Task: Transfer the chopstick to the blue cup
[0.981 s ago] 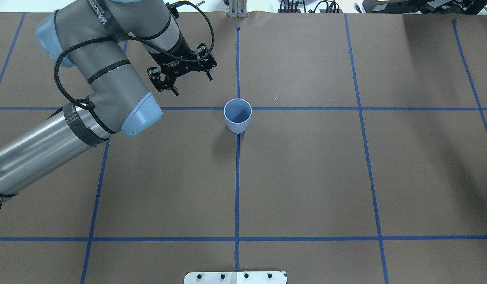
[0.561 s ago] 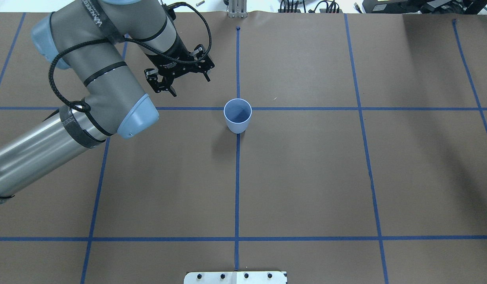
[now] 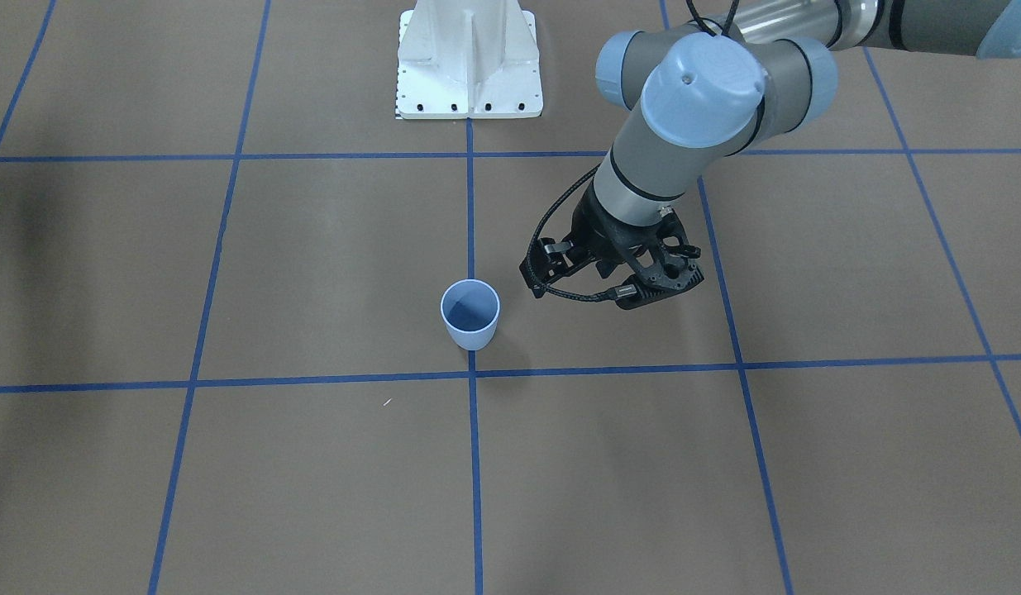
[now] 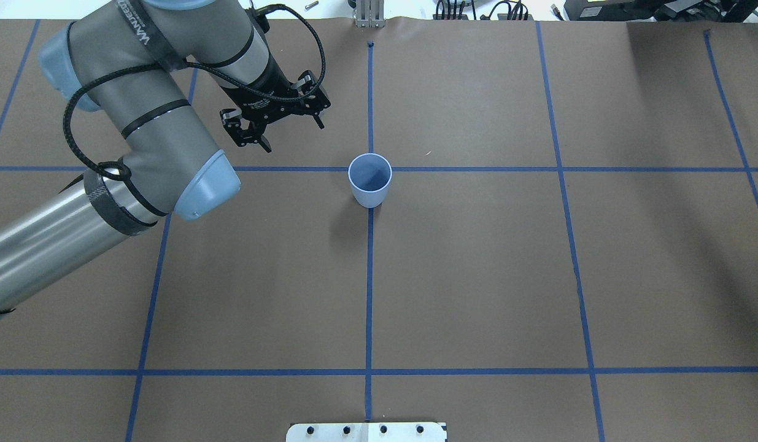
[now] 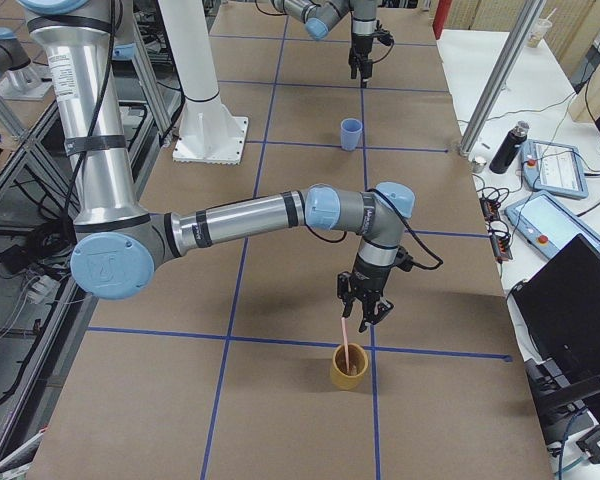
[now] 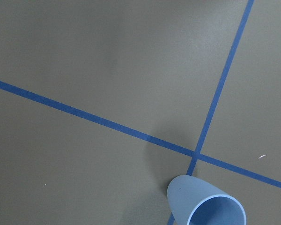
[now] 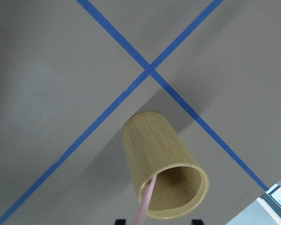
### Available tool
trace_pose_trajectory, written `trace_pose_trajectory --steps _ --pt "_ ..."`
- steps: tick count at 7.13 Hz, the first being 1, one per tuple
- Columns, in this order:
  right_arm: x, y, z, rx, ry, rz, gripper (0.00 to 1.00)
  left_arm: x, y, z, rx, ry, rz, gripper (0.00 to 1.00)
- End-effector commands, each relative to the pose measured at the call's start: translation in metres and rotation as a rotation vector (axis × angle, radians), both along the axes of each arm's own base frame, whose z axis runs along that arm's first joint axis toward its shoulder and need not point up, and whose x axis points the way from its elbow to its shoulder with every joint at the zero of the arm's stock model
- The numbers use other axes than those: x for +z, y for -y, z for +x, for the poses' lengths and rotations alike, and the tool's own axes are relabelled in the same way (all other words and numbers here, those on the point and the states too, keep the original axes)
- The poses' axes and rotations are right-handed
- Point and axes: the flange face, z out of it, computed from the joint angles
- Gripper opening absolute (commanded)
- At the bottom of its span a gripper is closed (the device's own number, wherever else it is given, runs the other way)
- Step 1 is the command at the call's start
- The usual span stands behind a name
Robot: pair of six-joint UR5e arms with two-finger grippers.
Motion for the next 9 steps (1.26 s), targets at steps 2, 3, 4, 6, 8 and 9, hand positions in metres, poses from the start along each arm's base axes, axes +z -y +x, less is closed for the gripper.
trace_pose_trajectory --steps 2,3,4,6,8,9 --pt "0.000 -0.001 -0.004 -0.006 -0.006 0.002 0.57 0.004 -0.003 -0.003 -0.001 0.000 0.000 0.98" --pt "-0.002 0.000 -0.009 -0.009 0.004 0.004 0.57 0.005 -0.003 -0.003 -0.001 0.001 -0.001 0.98" --pt "-0.007 0.002 -0.023 -0.026 0.007 0.012 0.57 0.008 -0.004 -0.003 0.000 0.003 -0.003 0.98" --pt "-0.001 -0.004 -0.028 -0.036 0.010 -0.002 0.58 0.008 -0.003 -0.004 -0.002 0.003 -0.005 0.98" --pt "0.009 -0.011 -0.024 -0.037 -0.004 -0.019 0.57 0.007 -0.005 -0.004 -0.001 0.002 -0.002 0.98" --pt "0.015 -0.015 -0.022 -0.037 -0.008 -0.029 0.57 0.007 -0.005 -0.004 -0.001 0.002 -0.002 0.98"
